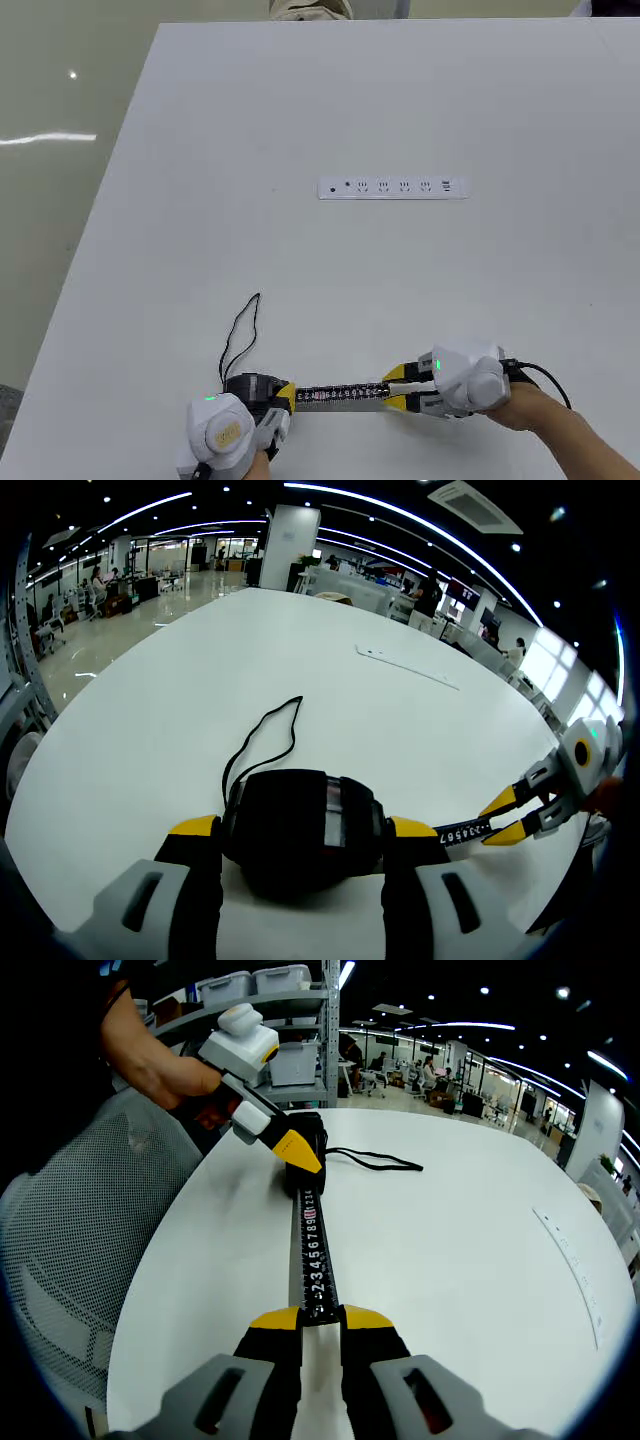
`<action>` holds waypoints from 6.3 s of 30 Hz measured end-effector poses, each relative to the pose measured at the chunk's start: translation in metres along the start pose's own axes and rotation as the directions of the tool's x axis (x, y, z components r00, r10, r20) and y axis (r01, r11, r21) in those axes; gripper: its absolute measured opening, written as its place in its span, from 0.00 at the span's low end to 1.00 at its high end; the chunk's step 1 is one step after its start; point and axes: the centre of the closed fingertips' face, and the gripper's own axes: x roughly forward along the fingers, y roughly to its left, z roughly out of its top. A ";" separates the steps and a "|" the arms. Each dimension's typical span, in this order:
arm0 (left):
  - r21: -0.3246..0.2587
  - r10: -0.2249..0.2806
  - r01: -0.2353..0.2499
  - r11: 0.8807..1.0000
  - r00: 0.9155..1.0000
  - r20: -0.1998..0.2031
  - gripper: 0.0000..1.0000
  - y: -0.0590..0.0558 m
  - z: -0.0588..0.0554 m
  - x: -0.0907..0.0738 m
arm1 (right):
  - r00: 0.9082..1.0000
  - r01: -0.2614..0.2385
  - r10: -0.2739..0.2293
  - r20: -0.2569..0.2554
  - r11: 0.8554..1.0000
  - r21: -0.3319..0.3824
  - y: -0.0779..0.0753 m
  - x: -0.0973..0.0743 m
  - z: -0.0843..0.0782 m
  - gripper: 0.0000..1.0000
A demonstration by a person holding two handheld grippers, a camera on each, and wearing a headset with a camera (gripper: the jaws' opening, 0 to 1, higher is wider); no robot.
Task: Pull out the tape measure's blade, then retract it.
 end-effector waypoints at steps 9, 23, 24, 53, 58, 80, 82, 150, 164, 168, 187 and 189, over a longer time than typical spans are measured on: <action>-0.007 -0.005 0.005 1.000 1.000 -0.005 0.61 0.000 0.000 0.000 | 1.000 -0.003 0.003 0.005 1.000 0.000 0.000 0.002 0.002 0.12; -0.010 -0.012 0.012 1.000 1.000 -0.012 0.62 0.000 -0.001 0.001 | 1.000 -0.009 0.009 0.012 1.000 -0.002 0.001 0.007 0.008 0.12; -0.011 -0.012 0.012 1.000 1.000 -0.012 0.62 0.000 -0.001 0.001 | 1.000 -0.010 0.010 0.013 1.000 -0.001 0.001 0.007 0.008 0.12; -0.015 -0.025 0.025 1.000 1.000 -0.017 0.62 -0.001 0.000 -0.001 | 0.999 -0.024 0.024 0.028 1.000 -0.005 0.003 0.021 0.018 0.12; -0.015 -0.026 0.026 1.000 1.000 -0.016 0.62 0.000 -0.001 0.000 | 0.999 -0.027 0.027 0.030 1.000 -0.006 0.003 0.024 0.020 0.12; -0.030 -0.034 0.033 0.999 0.999 -0.013 0.62 -0.001 0.000 0.000 | 0.999 -0.034 0.034 0.038 0.999 -0.010 0.003 0.031 0.027 0.12; -0.032 -0.035 0.034 0.999 0.999 -0.012 0.62 0.000 -0.001 0.000 | 0.999 -0.035 0.035 0.039 0.999 -0.010 0.003 0.032 0.028 0.12; -0.070 -0.060 0.059 0.996 0.998 -0.013 0.61 0.001 0.000 0.000 | 0.995 -0.063 0.064 0.070 0.998 -0.007 0.005 0.061 0.050 0.12; -0.078 -0.063 0.062 0.995 0.998 -0.016 0.61 0.001 0.000 0.000 | 0.995 -0.065 0.065 0.077 0.998 -0.008 0.006 0.063 0.054 0.12; -0.077 -0.064 0.063 0.995 0.998 -0.016 0.61 0.002 0.000 0.000 | 0.995 -0.068 0.069 0.077 0.998 -0.007 0.006 0.065 0.054 0.12; -0.086 -0.074 0.072 0.994 0.997 -0.019 0.61 0.001 0.000 -0.001 | 0.993 -0.078 0.079 0.086 0.997 -0.011 0.007 0.071 0.062 0.12; -0.087 -0.073 0.071 0.994 0.997 -0.019 0.61 0.002 0.000 -0.001 | 0.993 -0.078 0.079 0.087 0.997 -0.011 0.006 0.073 0.061 0.12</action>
